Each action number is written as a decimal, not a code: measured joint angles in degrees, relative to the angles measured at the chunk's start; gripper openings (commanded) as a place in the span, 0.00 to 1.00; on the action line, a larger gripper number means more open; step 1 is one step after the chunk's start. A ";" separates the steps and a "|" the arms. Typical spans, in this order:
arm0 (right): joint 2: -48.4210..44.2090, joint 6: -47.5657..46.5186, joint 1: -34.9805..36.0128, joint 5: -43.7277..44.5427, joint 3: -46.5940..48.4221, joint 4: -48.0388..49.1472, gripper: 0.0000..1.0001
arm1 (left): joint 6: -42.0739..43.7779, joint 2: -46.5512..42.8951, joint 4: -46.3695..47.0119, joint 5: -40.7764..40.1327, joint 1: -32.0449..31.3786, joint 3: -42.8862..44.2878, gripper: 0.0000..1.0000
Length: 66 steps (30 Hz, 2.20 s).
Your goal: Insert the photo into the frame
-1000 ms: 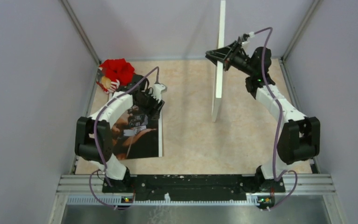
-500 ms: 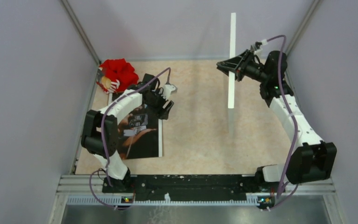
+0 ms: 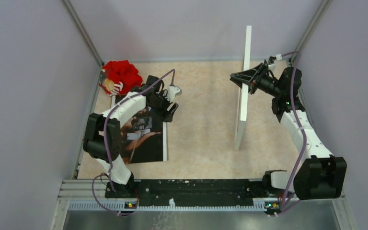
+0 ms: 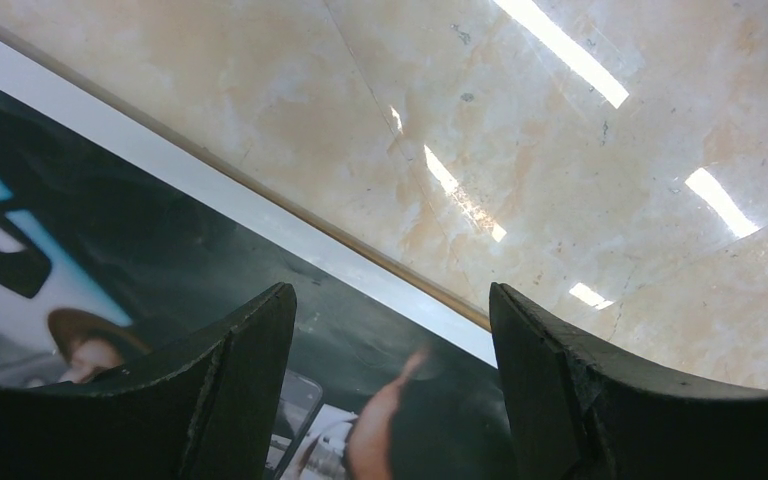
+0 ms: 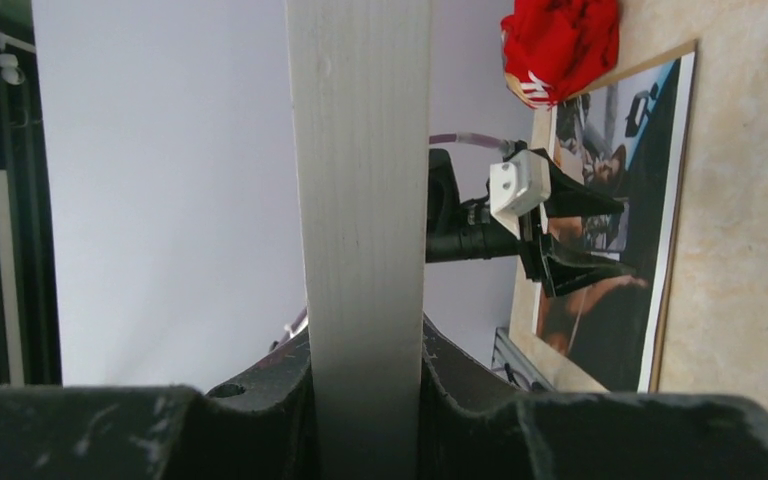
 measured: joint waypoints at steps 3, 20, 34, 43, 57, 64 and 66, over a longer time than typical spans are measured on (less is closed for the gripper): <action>-0.20 2.91 -1.07 -1.60 -3.72 5.18 0.00 | 0.00 -0.26 0.00 -0.22 0.00 0.00 0.78; -2.23 2.75 -8.39 -6.34 -6.67 3.58 0.66 | -0.02 -0.33 0.00 -0.55 0.00 0.00 0.77; -2.16 -46.93 -13.97 21.33 13.97 -54.88 0.61 | 0.68 -0.57 0.00 -0.50 0.00 0.76 0.77; -1.77 -56.17 -13.97 40.94 14.86 -66.84 0.54 | 0.70 -0.57 0.35 0.11 0.00 0.76 0.77; 1.97 -57.31 -13.97 47.80 9.79 -65.05 0.63 | 0.70 -0.57 0.46 0.52 0.00 0.76 0.77; 7.28 -56.02 -14.14 52.24 4.96 -60.76 0.52 | 0.70 -0.57 0.48 0.52 0.00 0.76 0.76; 8.55 -55.43 -14.14 52.65 4.96 -58.01 0.53 | 0.74 -0.68 0.48 0.50 0.00 0.76 0.76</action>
